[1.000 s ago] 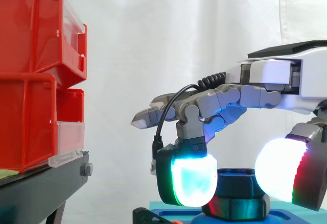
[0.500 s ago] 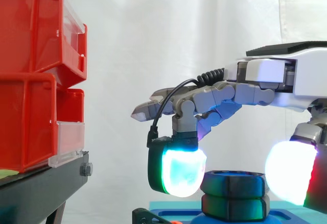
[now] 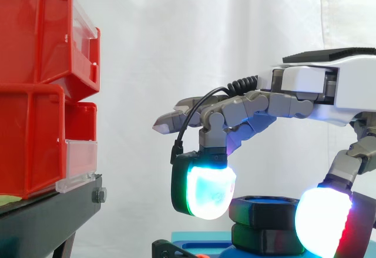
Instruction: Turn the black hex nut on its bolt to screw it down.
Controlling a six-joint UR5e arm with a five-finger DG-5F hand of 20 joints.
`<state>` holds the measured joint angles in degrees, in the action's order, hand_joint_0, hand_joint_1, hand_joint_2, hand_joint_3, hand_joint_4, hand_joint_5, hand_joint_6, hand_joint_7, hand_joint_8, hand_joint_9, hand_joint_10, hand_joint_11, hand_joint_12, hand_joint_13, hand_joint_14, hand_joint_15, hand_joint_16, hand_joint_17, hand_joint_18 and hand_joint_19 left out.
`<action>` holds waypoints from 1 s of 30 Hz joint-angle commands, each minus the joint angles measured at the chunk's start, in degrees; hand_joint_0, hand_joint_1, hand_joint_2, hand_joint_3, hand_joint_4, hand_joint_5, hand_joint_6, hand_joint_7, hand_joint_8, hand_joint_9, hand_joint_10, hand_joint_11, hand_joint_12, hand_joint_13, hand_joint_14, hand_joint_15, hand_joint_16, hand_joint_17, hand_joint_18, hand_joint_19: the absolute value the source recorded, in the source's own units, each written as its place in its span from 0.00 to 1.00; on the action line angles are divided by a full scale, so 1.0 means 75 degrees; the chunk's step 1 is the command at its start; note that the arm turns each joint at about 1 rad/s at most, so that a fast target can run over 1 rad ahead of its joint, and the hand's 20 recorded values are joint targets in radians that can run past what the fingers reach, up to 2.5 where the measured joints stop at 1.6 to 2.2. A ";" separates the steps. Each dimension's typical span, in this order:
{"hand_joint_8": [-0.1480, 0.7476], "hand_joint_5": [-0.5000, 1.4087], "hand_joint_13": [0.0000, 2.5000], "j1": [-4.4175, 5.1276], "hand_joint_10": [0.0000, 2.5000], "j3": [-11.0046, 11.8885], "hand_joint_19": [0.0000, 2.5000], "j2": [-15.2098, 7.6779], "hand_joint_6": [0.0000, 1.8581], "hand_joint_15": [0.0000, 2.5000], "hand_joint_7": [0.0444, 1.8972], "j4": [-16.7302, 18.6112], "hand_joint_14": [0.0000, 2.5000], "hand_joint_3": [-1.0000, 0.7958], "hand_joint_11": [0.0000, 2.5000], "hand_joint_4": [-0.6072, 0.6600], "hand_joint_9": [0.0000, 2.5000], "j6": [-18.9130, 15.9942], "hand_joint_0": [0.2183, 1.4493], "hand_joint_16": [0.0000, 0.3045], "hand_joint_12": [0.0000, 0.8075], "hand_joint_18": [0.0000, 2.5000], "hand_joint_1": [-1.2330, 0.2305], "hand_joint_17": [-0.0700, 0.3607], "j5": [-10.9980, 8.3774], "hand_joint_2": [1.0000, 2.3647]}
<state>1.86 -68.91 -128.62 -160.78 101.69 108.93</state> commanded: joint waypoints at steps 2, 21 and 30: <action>0.39 0.23 0.08 -0.0037 0.00 0.0000 0.03 0.0005 0.27 0.00 0.64 -0.0008 0.00 0.28 0.03 0.62 0.26 0.0000 0.18 0.14 0.42 0.00 0.45 0.39 0.0019 0.00; 0.36 0.23 0.07 -0.0037 0.00 -0.0011 0.02 -0.0007 0.27 0.00 0.68 -0.0079 0.00 0.28 0.04 0.59 0.25 0.0000 0.22 0.13 0.38 0.00 0.37 0.36 0.0066 0.00; 0.36 0.23 0.07 -0.0037 0.00 -0.0011 0.02 0.0005 0.27 0.00 0.71 -0.0055 0.00 0.30 0.05 0.59 0.25 0.0000 0.24 0.12 0.37 0.00 0.36 0.35 0.0066 0.00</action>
<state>1.58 -68.96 -128.60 -161.32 101.69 109.43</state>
